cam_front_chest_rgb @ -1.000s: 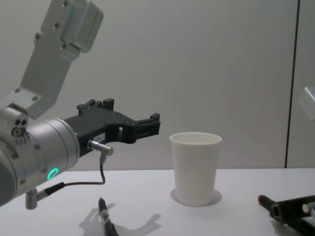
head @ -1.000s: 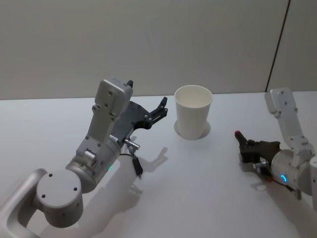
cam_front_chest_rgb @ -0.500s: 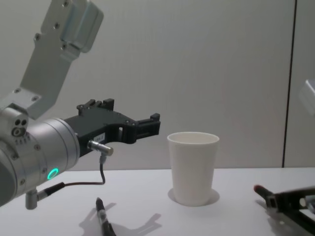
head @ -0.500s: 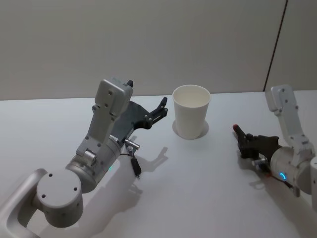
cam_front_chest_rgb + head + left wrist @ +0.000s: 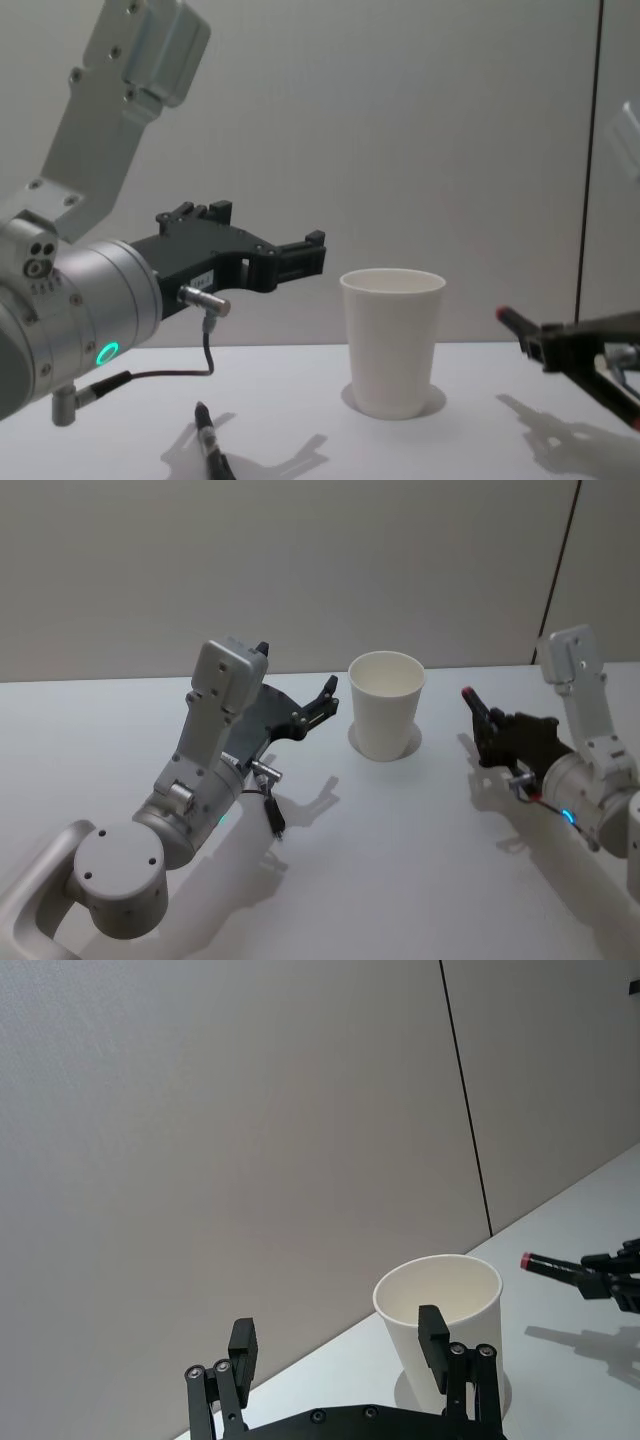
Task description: Place the pen into the pen holder.
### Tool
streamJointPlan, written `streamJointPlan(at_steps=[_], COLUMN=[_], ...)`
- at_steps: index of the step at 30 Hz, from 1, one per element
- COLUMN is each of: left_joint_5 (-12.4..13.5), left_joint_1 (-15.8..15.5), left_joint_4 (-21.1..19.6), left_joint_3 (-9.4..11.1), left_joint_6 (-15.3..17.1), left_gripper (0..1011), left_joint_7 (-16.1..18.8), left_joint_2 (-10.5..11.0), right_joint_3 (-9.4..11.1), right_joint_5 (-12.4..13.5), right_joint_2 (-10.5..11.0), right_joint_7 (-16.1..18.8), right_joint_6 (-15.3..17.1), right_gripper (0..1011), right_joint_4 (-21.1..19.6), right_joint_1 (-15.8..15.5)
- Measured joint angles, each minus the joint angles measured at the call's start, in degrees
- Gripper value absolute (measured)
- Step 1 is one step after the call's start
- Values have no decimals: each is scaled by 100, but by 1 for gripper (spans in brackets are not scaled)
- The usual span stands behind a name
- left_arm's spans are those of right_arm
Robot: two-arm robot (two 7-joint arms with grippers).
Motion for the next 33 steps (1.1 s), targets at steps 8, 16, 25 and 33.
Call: streamJointPlan(at_steps=[8,16,25,33], left_joint_5=[0,0,0,0], left_joint_1=[0,0,0,0], left_joint_4=[0,0,0,0], left_joint_3=[0,0,0,0], left_joint_6=[0,0,0,0], left_gripper=[1001,1001,1001,1001], left_joint_7=[0,0,0,0], left_joint_2=[0,0,0,0], right_joint_3=[-8,-8,-4,-20], right_joint_5=[-180,-332,-445,-537], right_joint_2=[3,-13,-59,-175], right_joint_7=[89,188,295,443], right_joint_6=[-597,-1244,-1930,-2702], right_gripper=[189,189,189,189], right_joint_4=[-44,-49,13,252], right_joint_1=[65,179,347,624])
